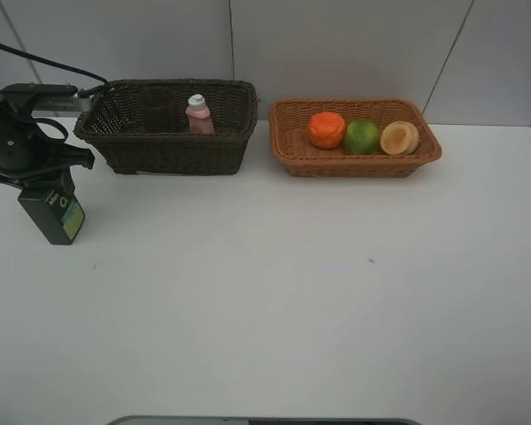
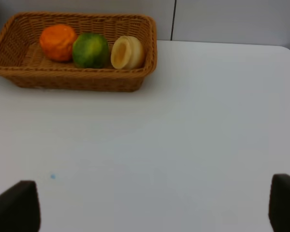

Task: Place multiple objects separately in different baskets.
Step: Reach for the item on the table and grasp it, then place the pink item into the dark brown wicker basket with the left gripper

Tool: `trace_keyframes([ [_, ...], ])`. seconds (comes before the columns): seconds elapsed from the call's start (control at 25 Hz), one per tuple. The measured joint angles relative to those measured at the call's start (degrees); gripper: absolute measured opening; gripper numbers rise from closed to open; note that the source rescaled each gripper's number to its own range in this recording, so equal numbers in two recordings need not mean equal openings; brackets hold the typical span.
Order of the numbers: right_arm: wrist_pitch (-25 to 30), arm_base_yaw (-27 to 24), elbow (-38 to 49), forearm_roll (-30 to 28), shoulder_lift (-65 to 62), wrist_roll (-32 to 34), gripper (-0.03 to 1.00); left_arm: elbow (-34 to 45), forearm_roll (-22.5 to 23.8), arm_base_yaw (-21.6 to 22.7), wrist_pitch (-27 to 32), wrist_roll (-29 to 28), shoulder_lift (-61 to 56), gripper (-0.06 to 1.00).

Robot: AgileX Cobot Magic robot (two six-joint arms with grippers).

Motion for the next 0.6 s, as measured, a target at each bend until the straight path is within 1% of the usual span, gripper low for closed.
trace_keyframes([
  [0.6, 0.0, 0.0, 0.0, 0.0, 0.0, 0.0, 1.00, 0.0, -0.1, 0.0, 0.2, 0.0, 0.0, 0.44],
])
